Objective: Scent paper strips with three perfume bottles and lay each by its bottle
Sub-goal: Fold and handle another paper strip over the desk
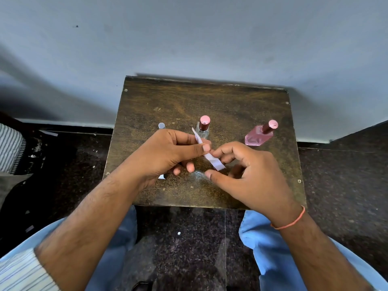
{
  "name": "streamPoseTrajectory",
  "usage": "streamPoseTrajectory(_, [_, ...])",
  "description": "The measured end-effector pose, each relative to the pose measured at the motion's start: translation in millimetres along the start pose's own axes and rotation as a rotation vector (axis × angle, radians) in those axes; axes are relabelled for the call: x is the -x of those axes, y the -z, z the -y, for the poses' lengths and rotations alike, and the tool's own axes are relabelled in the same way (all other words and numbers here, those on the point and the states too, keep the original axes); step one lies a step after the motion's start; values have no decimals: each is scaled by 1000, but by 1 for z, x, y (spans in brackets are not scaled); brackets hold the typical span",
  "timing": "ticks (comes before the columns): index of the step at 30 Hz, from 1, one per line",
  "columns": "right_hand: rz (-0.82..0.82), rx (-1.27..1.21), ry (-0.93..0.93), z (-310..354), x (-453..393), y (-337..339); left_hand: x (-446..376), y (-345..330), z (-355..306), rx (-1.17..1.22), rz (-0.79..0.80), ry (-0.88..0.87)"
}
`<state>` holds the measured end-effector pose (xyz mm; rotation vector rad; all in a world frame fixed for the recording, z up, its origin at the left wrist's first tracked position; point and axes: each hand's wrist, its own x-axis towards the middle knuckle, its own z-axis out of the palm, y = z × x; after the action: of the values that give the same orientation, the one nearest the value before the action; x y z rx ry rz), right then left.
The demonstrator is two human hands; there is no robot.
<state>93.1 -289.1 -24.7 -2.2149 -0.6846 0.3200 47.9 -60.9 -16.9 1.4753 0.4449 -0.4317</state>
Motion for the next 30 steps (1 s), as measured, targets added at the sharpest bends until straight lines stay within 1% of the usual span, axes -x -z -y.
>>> streamPoseTrajectory(3, [-38,85,29,1,0,-3,0,-2,1,18,2,-12])
streamPoseTrajectory(8, [-80,98,49,0,-2,-6,1,-2,1,12,-2,-17])
streamPoseTrajectory(15, [-71,7,42,-3,-1,-2,0,3,1,5,-5,-22])
streamPoseTrajectory(19, [-68,-3,29,-3,-1,-2,1,5,1,3,-5,-38])
streamPoseTrajectory(30, [-181,201,83,7,3,-9,-1,0,4,-7,-4,-39])
